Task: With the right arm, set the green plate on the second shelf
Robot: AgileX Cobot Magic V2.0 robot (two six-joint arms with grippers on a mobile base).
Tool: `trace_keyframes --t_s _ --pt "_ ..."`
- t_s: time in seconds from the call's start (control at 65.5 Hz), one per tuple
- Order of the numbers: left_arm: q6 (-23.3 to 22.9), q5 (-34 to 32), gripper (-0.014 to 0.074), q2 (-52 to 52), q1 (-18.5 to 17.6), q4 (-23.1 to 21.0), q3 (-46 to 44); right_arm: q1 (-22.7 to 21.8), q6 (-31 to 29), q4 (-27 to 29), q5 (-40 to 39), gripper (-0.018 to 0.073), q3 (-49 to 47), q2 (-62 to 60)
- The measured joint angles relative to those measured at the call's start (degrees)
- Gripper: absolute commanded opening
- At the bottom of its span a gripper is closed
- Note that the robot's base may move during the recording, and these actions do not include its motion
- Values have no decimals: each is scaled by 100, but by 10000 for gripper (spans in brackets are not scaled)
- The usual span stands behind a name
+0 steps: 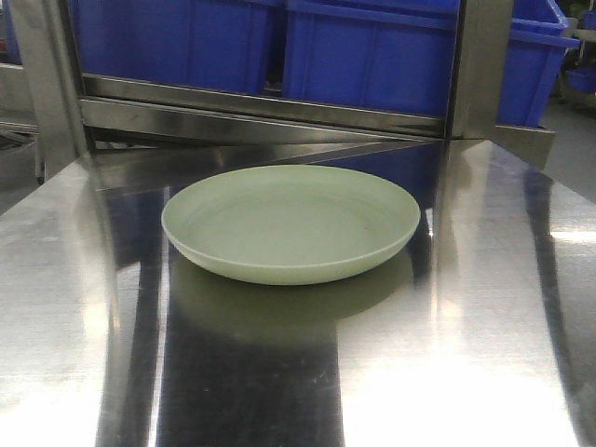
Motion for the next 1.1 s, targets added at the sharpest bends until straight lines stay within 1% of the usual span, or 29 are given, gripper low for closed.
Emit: trace_keyframes --t_s 0.076,0.244,0.29,0.366,0.412,0.473,0.519,0.564,0.61,0.702,0.824,1.098 --pt "0 0 130 0 0 0 0 154 3 14 700 52 -772 1010" --pt "0 0 130 0 0 0 0 721 13 130 2642 53 -2381 3377" --pt "0 0 130 0 0 0 0 852 13 231 3183 82 -2841 4156" --pt "0 0 130 0 0 0 0 921 13 497 3929 183 -3523 5122" --pt "0 0 130 0 0 0 0 921 -25 692 4331 301 -3904 5575" --pt "0 0 130 0 0 0 0 921 -180 970 4831 438 -4359 6264" --pt "0 0 130 0 0 0 0 921 -319 1169 5145 496 -4640 6633" --pt "0 0 130 0 0 0 0 921 -438 1399 5525 515 -4974 7010" --pt "0 0 130 0 0 0 0 921 -504 1597 5760 509 -5193 7324" --pt "0 0 130 0 0 0 0 969 -578 1803 6060 508 -5549 7735" --pt "0 0 130 0 0 0 0 1049 -624 1852 6167 508 -5732 7970" --pt "0 0 130 0 0 0 0 1061 -632 1874 6159 508 -5759 8184"
